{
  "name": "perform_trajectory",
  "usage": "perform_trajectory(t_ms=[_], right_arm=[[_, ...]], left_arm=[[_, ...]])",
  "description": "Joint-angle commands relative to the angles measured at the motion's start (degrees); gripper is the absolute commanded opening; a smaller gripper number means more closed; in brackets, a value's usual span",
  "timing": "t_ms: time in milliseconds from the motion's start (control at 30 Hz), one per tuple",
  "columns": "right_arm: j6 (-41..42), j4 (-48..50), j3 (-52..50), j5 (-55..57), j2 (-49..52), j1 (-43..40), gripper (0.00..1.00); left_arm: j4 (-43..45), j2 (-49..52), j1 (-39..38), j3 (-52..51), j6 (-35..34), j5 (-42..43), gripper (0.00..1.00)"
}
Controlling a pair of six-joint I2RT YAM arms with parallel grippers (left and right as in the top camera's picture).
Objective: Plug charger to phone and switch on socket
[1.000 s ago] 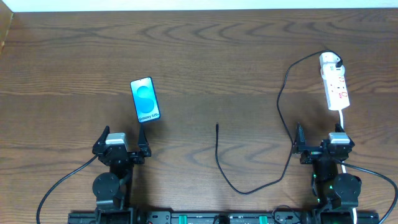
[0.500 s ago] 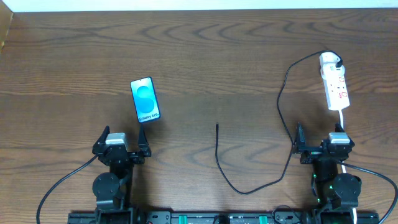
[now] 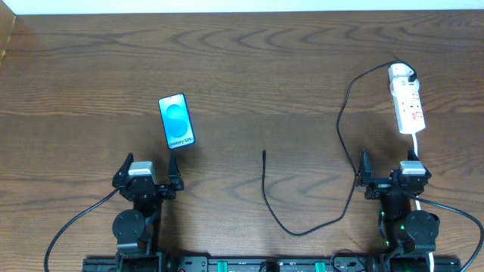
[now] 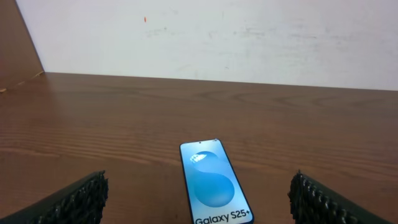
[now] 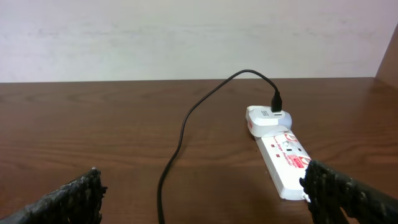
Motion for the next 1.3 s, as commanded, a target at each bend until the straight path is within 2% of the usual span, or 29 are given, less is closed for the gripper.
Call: perform_trajectory(t_ms=[0,1267], right_arm=[[-0.8,-0.2,-0.2,0.1,-0.4,0.5,0.99],[-0.8,-0.2,-0.2,0.1,-0.4,0.5,0.99]], left_arm=[[-2.2,-0.4,0.3,-0.9,0.8,0.8,0.93],[-2.6,-0.4,0.3,-0.3,0.8,1.0,0.93]])
